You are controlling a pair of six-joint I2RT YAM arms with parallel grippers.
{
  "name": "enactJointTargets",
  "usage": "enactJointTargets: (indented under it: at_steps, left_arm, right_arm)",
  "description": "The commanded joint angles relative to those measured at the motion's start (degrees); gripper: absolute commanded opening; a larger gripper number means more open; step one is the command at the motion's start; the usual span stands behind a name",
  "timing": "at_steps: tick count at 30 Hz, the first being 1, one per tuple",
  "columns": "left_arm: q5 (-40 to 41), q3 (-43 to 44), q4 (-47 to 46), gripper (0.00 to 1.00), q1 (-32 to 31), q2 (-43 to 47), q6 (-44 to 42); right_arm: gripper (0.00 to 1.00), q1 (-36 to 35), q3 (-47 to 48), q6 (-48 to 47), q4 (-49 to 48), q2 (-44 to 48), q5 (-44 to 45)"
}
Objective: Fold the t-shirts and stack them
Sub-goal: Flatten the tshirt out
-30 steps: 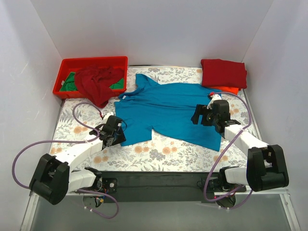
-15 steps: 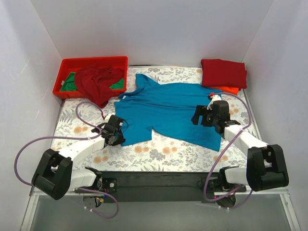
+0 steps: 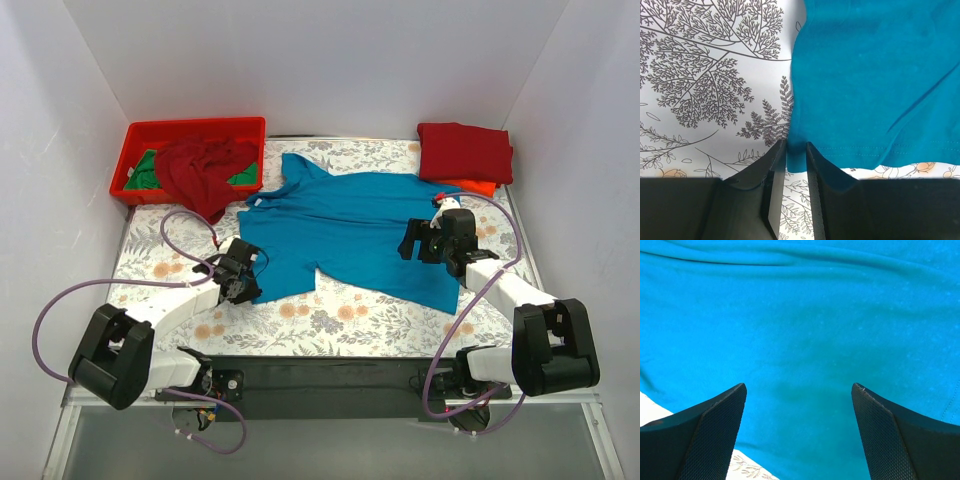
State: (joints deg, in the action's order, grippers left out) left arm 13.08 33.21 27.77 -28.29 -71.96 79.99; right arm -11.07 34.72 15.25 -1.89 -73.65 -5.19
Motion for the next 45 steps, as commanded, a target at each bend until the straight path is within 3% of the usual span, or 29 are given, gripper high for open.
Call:
enactJointTargets:
  at_steps: [1, 2, 6, 15, 20, 27, 30, 34, 45]
  left_arm:
    - [-0.33, 1.59, 1.06, 0.22, -0.53, -0.54, 0.35]
    - [-0.51, 1.94, 1.06, 0.22, -0.71, -1.59, 0.26]
    - [0.27, 2.82, 0.97, 0.00, -1.06, -3.18, -0.27]
    - [1.08, 3.70, -4.73, 0.00, -1.06, 2.26, -2.37]
    - [0.89, 7.91, -9.57, 0.00, -0.89, -0.63, -7.02]
    - [-6.48, 12.75, -18.09, 0.00, 2.71, -6.60, -15.02]
    - [-12.53, 13.63, -21.34, 0.00, 5.87, -8.98, -17.14]
    - [-20.79, 12.41, -24.68, 0.00, 8.60, -10.21, -17.41]
    - [-26.96, 9.68, -25.40, 0.00, 11.94, -5.91, -17.93]
  right_arm:
    - [0.92, -0.36, 0.35, 0.40, -2.06, -0.01, 0.53]
    - [0.92, -0.36, 0.26, 0.40, -2.06, -0.09, 0.62]
    - [0.92, -0.27, 0.26, 0.57, -2.06, 0.00, 0.53]
    - [0.91, -0.36, 0.00, 0.66, -1.98, 0.69, -0.43]
    - [0.91, -0.27, -0.71, 1.10, 0.30, 3.33, 3.59]
    - [0.91, -0.27, -1.32, 3.12, 10.14, 10.00, 14.50]
    - [0.91, 0.96, -0.27, 4.35, 19.95, 10.80, 22.03]
    - [0.90, 1.67, -1.31, 7.51, 25.43, 13.26, 19.98]
    - [0.78, 1.75, -3.87, 15.77, 34.32, 23.11, 19.17]
